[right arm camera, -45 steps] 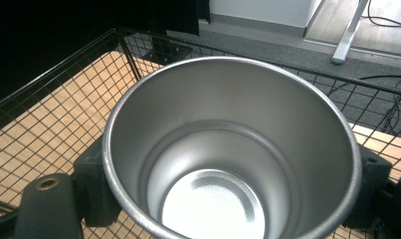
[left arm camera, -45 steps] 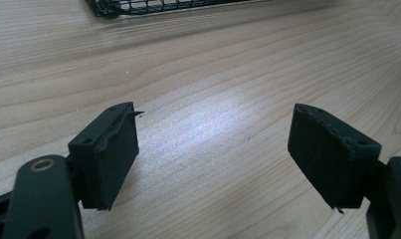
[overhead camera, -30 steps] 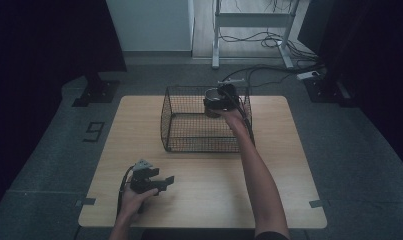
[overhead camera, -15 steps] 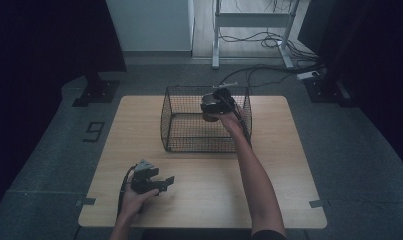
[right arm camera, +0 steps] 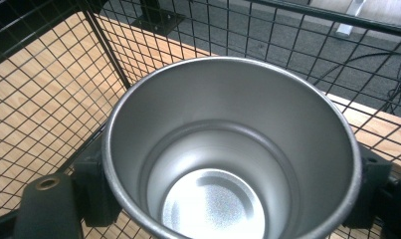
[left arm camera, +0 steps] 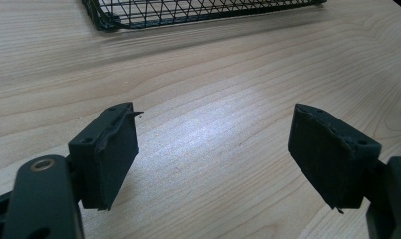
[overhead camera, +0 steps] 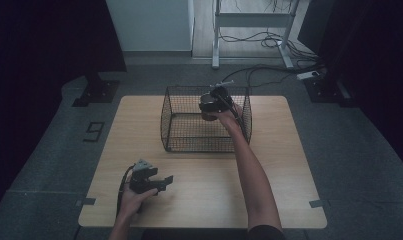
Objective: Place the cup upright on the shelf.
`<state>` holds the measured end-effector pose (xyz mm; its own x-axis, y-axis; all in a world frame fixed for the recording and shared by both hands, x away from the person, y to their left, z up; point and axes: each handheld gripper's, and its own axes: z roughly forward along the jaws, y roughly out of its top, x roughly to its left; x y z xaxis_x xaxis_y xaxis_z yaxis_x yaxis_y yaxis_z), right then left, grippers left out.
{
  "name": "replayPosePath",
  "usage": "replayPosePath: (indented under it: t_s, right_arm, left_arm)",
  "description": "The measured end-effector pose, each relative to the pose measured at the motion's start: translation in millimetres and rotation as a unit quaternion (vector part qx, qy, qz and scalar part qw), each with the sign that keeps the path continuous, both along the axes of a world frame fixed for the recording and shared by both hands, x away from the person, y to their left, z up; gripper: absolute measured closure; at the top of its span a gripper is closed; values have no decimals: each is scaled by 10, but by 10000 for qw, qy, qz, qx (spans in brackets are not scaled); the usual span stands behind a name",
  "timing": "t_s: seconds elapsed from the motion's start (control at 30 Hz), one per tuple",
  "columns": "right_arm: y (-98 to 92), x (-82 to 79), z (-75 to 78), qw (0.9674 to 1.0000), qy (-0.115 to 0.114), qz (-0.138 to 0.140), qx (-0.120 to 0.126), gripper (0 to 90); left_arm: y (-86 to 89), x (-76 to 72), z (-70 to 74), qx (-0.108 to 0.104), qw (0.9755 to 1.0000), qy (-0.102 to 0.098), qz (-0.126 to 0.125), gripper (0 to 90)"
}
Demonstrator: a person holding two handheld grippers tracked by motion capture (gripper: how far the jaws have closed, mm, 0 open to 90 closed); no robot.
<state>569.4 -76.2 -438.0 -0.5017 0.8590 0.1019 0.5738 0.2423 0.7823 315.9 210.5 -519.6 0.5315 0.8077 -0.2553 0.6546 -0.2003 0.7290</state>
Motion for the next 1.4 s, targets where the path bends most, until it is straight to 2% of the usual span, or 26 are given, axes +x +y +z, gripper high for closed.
replayPosePath:
  t_s: [0.43, 0.67, 1.07, 1.4]
  right_arm:
    - [88, 134, -124, 9998, 122, 137, -94, 185]
    - [111, 179, -255, 9991, 328, 242, -135, 185]
    - [143, 206, -386, 9978, 495, 313, -325, 184]
    - [153, 220, -431, 9967, 608, 336, -409, 184]
  left_arm:
    - [51, 5, 6, -25, 10000, -14, 69, 201]
    - [62, 7, 4, -35, 10000, -4, 88, 201]
    - [82, 8, 10, -36, 9999, -16, 115, 201]
    - [79, 3, 10, -48, 9999, -53, 91, 201]
